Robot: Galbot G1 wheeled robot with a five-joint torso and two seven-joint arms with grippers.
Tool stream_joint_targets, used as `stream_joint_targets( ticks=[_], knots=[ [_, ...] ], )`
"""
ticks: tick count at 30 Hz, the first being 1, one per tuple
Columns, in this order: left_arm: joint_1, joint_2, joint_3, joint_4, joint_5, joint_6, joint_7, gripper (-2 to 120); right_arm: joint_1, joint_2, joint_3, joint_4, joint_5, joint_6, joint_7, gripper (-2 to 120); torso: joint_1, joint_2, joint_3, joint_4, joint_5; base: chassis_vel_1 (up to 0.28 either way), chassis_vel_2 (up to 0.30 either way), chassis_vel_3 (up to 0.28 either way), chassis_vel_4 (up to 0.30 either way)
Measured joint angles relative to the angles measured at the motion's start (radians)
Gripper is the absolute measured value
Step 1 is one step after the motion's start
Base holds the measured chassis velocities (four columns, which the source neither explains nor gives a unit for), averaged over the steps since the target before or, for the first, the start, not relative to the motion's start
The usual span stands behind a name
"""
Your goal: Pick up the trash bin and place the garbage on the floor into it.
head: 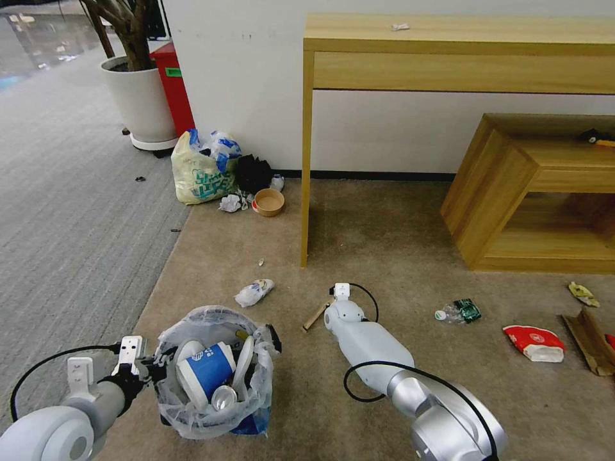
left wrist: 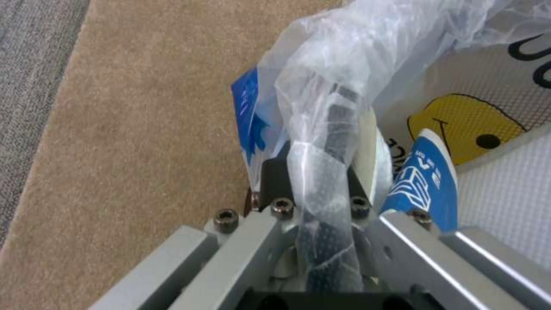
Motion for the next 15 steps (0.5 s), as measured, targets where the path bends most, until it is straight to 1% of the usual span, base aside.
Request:
stream_joint_targets(
  ticks=[1, 2, 3, 4, 5, 7, 8, 11, 15],
  knots=[
    [0.000, 0.000, 0.000, 0.000, 0.000, 0.000, 0.000, 0, 0.000, 0.000, 0.000, 0.000, 0.000, 0.000, 0.000, 57, 0.000, 0.000, 0.000, 0.0000, 0.0000, 0.000, 0.000, 0.000, 0.000],
    [0.001, -0.001, 0.000, 0.000, 0.001, 0.000, 0.000, 0, 0.000, 0.000, -0.001, -0.001, -0.003, 0.014, -0.024, 60, 0.000, 0.000, 0.000, 0.0000, 0.0000, 0.000, 0.000, 0.000, 0.000],
    [0.001, -0.001, 0.000, 0.000, 0.001, 0.000, 0.000, 0, 0.002, 0.000, -0.002, -0.010, -0.008, 0.029, -0.053, 67, 0.000, 0.000, 0.000, 0.0001, 0.0001, 0.000, 0.000, 0.000, 0.000],
    [0.002, -0.002, 0.000, -0.001, 0.002, 0.000, 0.000, 0, 0.006, 0.000, -0.002, -0.021, -0.009, 0.041, -0.073, 70, 0.000, 0.000, 0.000, 0.0001, 0.0000, 0.000, 0.000, 0.000, 0.000],
    [0.002, -0.002, 0.000, -0.001, 0.002, 0.000, 0.000, 0, 0.006, 0.000, -0.002, -0.021, -0.009, 0.041, -0.073, 70, 0.000, 0.000, 0.000, 0.0001, 0.0000, 0.000, 0.000, 0.000, 0.000],
    [0.004, -0.002, 0.001, -0.006, 0.002, 0.000, -0.001, 0, 0.011, 0.000, -0.002, -0.036, -0.008, 0.053, -0.090, 82, 0.000, 0.000, 0.000, 0.0000, 0.0000, 0.000, 0.000, 0.000, 0.000],
    [0.004, -0.002, 0.001, -0.006, 0.002, 0.000, -0.001, 0, 0.011, 0.000, -0.002, -0.036, -0.008, 0.053, -0.090, 82, 0.000, 0.000, 0.000, 0.0000, 0.0000, 0.000, 0.000, 0.000, 0.000],
    [0.005, -0.001, 0.001, -0.009, 0.002, 0.000, -0.002, 0, 0.013, 0.000, -0.003, -0.052, 0.004, 0.057, -0.098, 96, 0.000, 0.000, 0.000, 0.0000, 0.0000, 0.000, 0.000, 0.000, 0.000],
    [0.006, -0.001, 0.001, -0.012, 0.002, 0.000, -0.003, 0, 0.016, 0.000, -0.003, -0.061, 0.012, 0.063, -0.110, 100, 0.000, 0.000, 0.000, 0.0000, 0.0000, 0.000, 0.000, 0.000, 0.000]
  ],
)
